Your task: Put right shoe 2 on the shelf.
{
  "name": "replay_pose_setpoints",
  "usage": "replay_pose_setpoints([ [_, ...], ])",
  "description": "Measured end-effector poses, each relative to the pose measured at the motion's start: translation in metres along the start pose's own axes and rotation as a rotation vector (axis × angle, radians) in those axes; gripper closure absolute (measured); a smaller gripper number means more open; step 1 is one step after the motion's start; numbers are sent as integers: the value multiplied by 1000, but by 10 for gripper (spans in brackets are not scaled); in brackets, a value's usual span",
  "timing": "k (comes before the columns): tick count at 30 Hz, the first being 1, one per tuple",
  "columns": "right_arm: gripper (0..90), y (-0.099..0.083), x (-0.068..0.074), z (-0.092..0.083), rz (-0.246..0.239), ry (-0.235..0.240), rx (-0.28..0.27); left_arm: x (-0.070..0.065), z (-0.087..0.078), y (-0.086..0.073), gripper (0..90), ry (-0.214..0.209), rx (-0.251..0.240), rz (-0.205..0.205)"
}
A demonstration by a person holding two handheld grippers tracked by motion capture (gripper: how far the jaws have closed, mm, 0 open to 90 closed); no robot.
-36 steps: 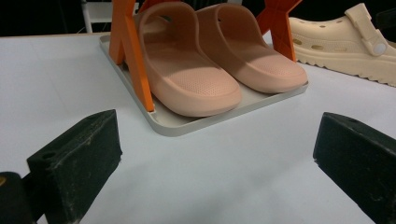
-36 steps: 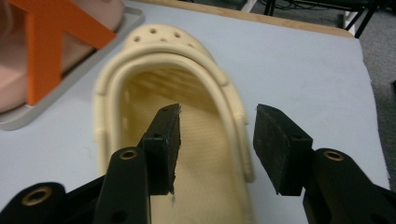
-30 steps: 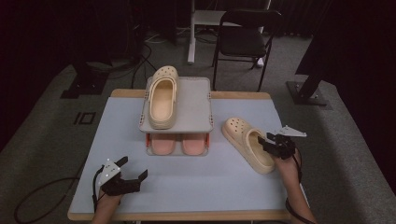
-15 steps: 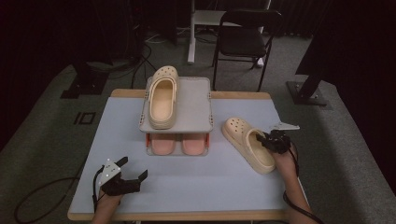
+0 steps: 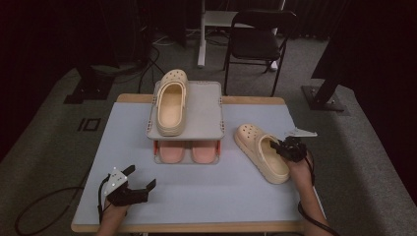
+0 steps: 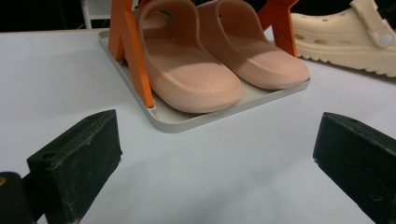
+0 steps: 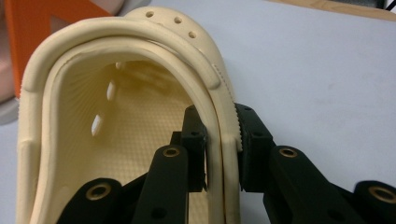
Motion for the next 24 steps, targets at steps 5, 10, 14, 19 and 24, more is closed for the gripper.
replay_pose_setpoints([
  [5, 759, 7, 3, -8, 22, 2, -5, 0, 0, 1, 10, -1, -7, -3],
  [10, 760, 17, 5, -18, 38, -12, -13, 0, -1, 1, 10, 1, -9, -3],
  [14, 761, 29, 5, -26, 49, -28, -21, 0, -1, 1, 10, 1, -12, -1],
  [19, 761, 44, 6, -35, 72, -41, -39, 0, -1, 1, 10, 4, -12, -2],
  [24, 761, 59, 9, -44, 92, -50, -58, -1, -1, 1, 10, 2, -13, 3],
])
Point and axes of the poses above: each handheld gripper's, and its own axes: z roughly forward along the jaws, y roughly out of its top, x roughly to its left, the point moved 1 cm from there along z, roughly forward along the jaws, and after that the axes turned 15 degrees about -y, right-handed, at the moved point
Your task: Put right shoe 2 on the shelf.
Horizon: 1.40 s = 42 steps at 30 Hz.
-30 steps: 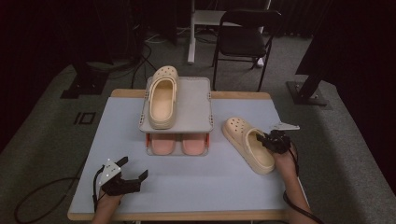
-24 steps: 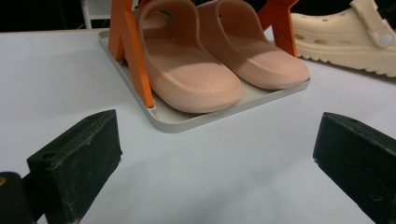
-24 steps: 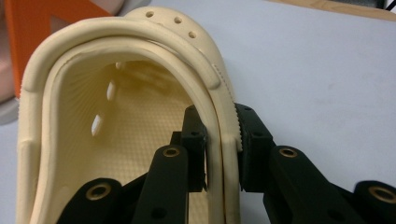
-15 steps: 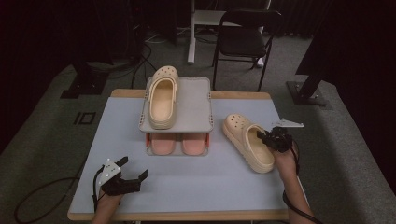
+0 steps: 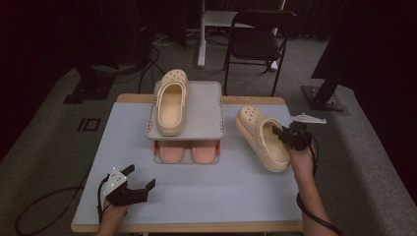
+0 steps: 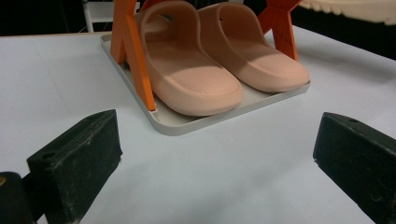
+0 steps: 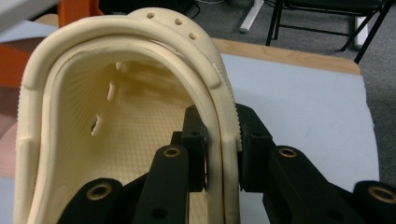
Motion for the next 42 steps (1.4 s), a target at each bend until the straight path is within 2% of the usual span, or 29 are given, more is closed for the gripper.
replay_pose_setpoints([
  [4, 761, 9, 3, -4, 2, -4, -10, 0, 0, 0, 10, -1, -1, -2],
  [5, 761, 16, 5, -8, 11, -7, -18, 0, 0, 0, 10, -1, -2, -2],
  [13, 760, 42, 17, -20, 20, -19, -47, 0, -1, 1, 10, 2, -4, 4],
  [20, 760, 63, 31, -23, 32, -2, -68, 1, -1, 1, 10, 2, -6, 3],
  [23, 760, 68, 35, -23, 38, 5, -73, 1, -2, 1, 10, 3, -6, 4],
  [31, 759, 89, 62, -17, 32, 9, -80, 1, -3, 1, 10, 0, -9, 3],
  [42, 758, 105, 89, -6, 33, 17, -83, 1, -4, 0, 10, -4, -14, 4],
])
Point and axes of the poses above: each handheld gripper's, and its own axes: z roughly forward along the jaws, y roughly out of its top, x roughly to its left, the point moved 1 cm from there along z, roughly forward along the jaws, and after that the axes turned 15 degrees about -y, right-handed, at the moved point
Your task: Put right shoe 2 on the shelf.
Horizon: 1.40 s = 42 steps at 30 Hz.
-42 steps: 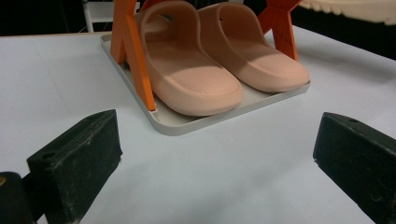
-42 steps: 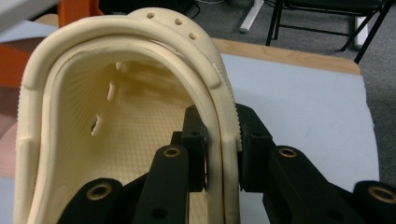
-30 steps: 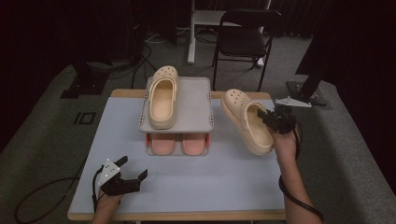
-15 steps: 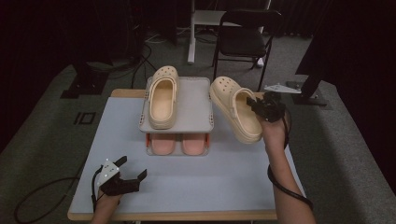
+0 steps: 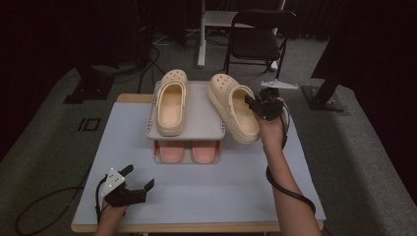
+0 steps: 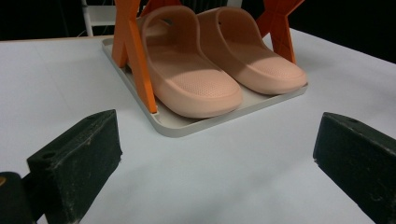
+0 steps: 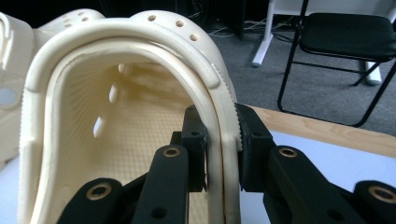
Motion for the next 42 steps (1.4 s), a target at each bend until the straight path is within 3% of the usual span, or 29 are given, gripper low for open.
replay_pose_setpoints([
  [21, 756, 22, 52, 31, -2, -7, 20, -3, -2, 0, 10, -8, 5, 16],
  [34, 752, 25, 70, 47, -13, -48, 64, -2, -3, 0, 10, -9, 6, 21],
  [42, 707, 25, 78, 49, 0, -26, 64, -2, -3, 0, 10, -12, 5, 19],
])
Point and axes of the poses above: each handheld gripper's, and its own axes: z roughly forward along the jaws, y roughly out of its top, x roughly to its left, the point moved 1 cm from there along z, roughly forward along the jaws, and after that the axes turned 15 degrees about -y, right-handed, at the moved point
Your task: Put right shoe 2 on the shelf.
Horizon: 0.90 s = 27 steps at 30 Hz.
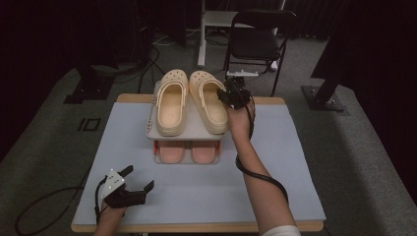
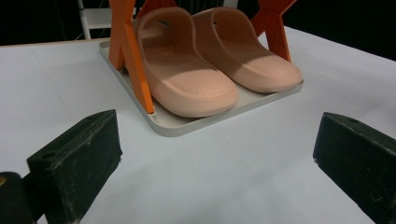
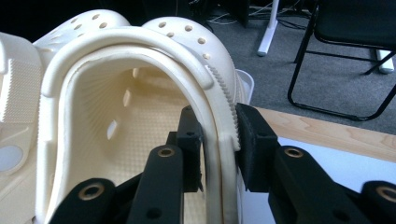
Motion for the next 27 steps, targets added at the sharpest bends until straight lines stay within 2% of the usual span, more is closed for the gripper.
replay_pose_setpoints([
  [4, 627, -1, -2, -3, 24, 37, -15, 0, 0, 0, 10, 1, 1, -1],
  [7, 560, -1, -5, -9, 24, 43, -37, 0, 0, -1, 10, 1, 2, -1],
  [11, 551, -6, -11, -18, 6, 60, -55, 0, 0, -1, 10, 0, 7, 1],
  [13, 551, -10, -15, -23, 12, 51, -63, 0, 0, -1, 10, -2, 10, 3],
  [16, 539, -17, -23, -30, 42, 109, -65, 1, 1, -1, 10, -2, 7, -2],
  [20, 538, -22, -28, -42, 17, 120, -86, 0, 3, -2, 10, -4, 19, 2],
  [27, 575, -32, -38, -58, -31, 104, -124, -1, 4, -2, 10, -4, 18, 4],
])
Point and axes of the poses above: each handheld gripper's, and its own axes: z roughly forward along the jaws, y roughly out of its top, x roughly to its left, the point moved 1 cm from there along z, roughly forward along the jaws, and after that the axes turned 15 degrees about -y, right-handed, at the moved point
